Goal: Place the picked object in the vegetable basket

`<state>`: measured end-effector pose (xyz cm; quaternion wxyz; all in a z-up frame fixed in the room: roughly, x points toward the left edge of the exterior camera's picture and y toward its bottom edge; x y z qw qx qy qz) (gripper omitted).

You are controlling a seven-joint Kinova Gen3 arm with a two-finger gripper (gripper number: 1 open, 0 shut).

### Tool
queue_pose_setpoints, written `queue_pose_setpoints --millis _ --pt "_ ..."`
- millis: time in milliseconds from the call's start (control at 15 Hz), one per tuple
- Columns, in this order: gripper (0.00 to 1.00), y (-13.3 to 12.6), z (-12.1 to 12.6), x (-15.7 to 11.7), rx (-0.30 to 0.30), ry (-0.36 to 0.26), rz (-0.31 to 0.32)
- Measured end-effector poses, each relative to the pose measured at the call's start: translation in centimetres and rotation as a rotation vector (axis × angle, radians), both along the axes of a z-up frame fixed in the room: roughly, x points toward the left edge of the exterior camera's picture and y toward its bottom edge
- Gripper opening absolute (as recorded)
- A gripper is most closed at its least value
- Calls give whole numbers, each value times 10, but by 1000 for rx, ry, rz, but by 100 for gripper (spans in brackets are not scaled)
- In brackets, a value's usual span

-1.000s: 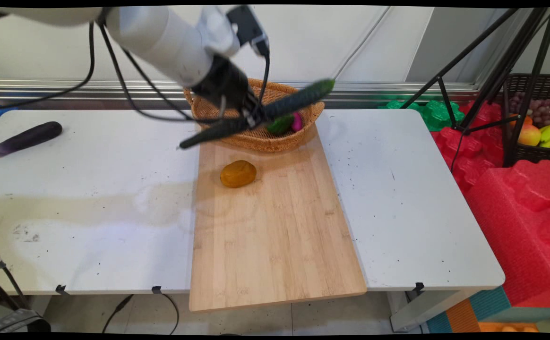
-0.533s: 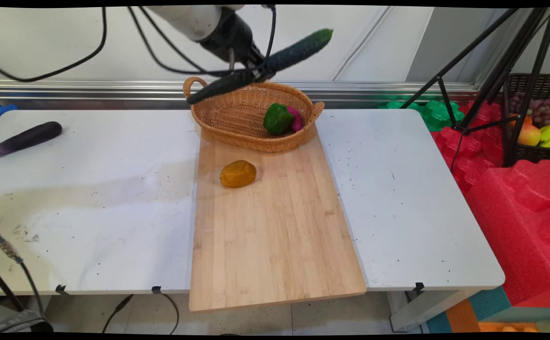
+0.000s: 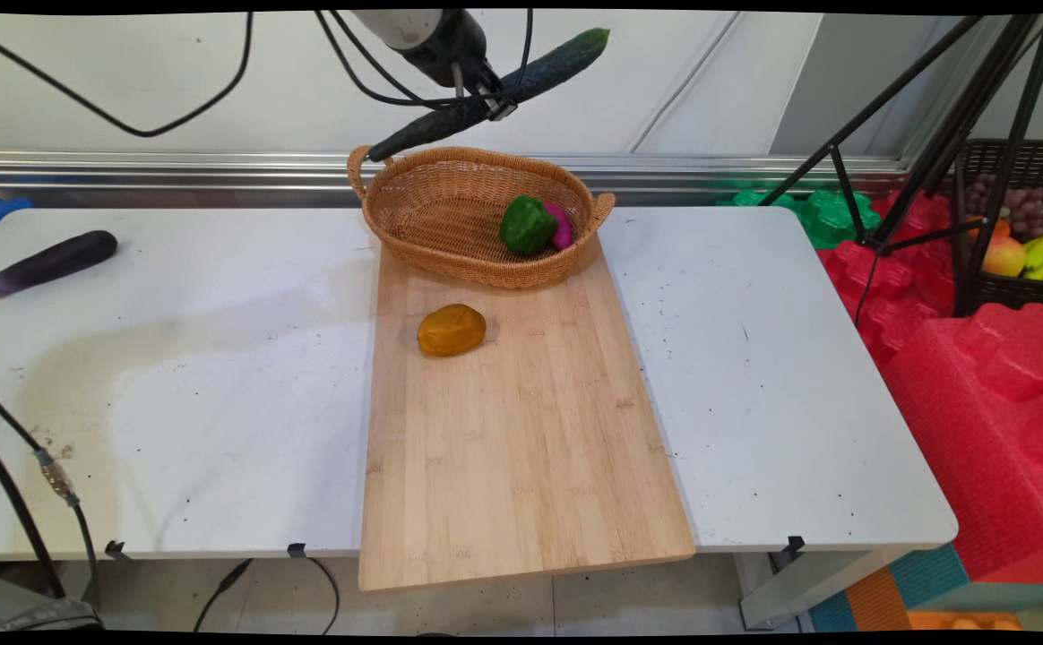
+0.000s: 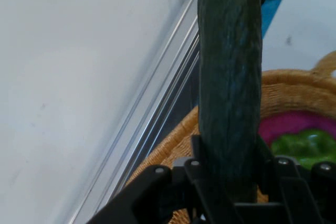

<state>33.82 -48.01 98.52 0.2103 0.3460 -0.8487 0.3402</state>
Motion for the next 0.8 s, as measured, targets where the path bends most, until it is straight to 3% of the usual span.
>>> queue_pose_setpoints --millis 400,800 --pt "0 -45 -33 18 47 -19 9" --pt "0 -72 -68 31 109 -39 -7"
